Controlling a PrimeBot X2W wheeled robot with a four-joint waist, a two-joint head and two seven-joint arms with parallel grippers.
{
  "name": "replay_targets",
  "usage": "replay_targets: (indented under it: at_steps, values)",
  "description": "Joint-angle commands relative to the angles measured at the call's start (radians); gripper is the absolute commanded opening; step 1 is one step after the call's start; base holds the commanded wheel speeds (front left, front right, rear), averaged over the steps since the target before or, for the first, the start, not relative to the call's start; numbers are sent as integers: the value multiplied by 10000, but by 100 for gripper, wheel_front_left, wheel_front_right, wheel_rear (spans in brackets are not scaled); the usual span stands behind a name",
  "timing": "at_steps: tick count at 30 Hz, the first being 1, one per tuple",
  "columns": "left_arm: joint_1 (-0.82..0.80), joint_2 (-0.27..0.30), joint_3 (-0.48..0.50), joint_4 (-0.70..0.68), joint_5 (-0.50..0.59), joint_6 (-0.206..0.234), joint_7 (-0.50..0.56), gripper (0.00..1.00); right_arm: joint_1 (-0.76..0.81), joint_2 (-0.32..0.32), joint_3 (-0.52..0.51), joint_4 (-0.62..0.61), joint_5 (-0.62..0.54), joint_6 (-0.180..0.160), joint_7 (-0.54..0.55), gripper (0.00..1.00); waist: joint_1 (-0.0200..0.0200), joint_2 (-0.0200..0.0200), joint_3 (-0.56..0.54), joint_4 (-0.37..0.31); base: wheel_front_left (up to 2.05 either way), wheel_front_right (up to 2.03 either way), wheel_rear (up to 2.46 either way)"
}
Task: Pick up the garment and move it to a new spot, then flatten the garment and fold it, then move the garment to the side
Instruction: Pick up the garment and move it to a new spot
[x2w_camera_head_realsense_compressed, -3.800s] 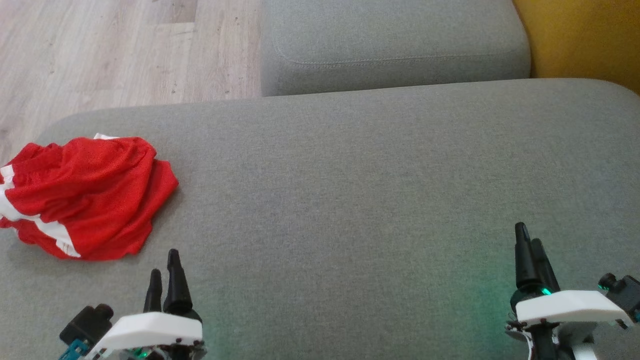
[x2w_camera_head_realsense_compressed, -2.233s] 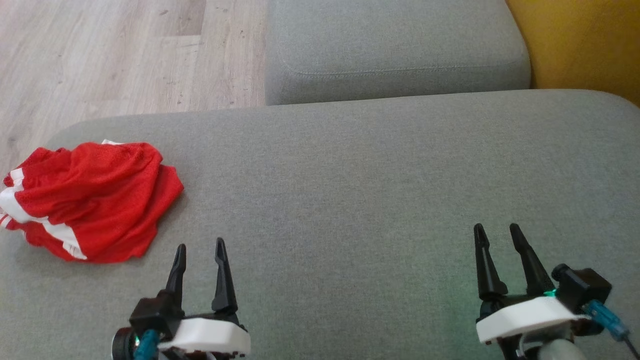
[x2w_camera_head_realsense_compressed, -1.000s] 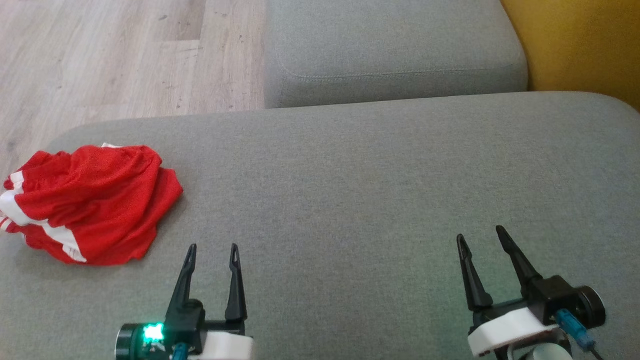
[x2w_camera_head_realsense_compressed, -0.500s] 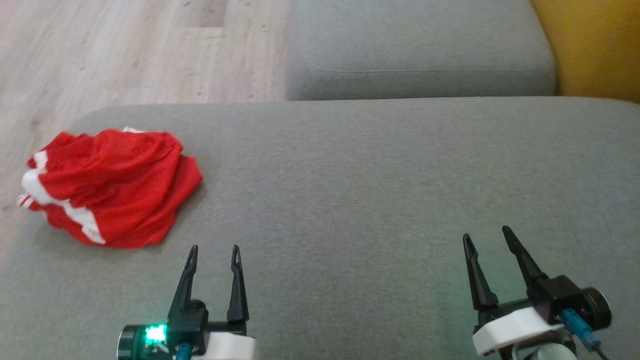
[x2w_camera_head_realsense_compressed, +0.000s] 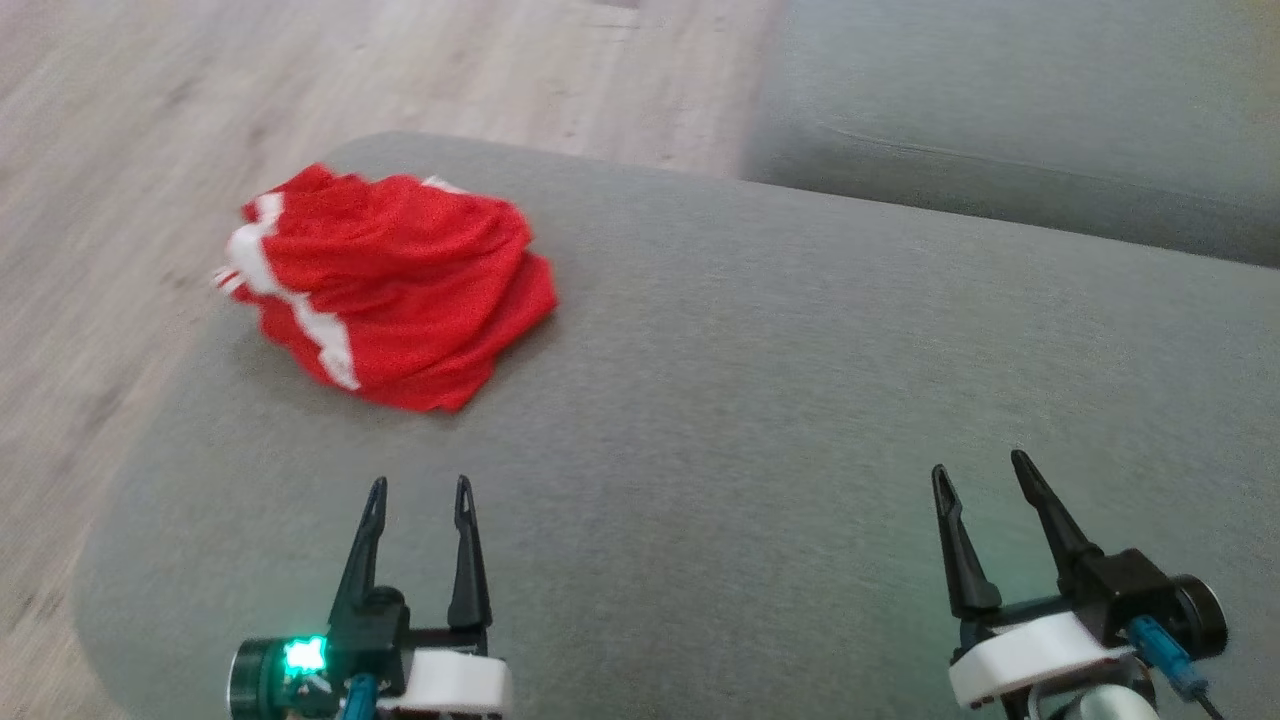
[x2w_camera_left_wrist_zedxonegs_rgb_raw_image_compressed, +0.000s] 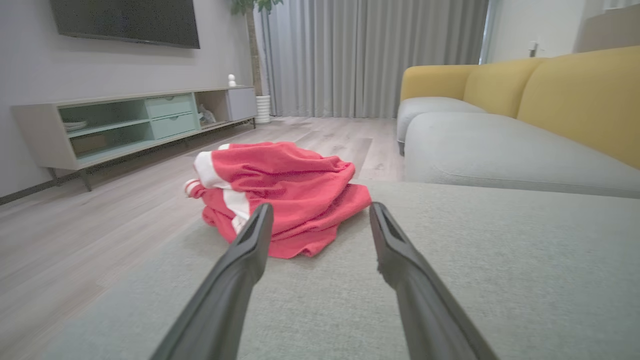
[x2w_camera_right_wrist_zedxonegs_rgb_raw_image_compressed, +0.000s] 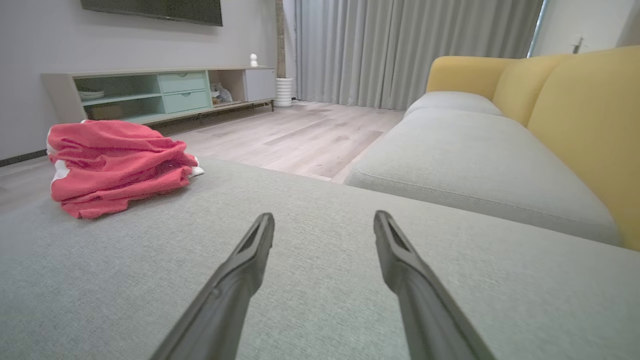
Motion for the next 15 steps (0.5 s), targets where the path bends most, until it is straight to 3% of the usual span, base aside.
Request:
replay_targets:
  at_steps: [1,9,15]
  values:
    - [-540,18,317,-343,-31,74,-97,100,-328,-108,216,-293,51,-7,-109,100,0,0,117,673,0,0,0]
    - [-565,18,401,-561,70,177,-97,100,-320,-108,122,-293,-25,-7,-109,100,0,0,435,1710,0,0,0]
    - [-1444,26,661,-1656,569,281,-97,100,-487,-194,-85,-452,-655,-7,-109,100,0,0,1533,1849,0,0,0]
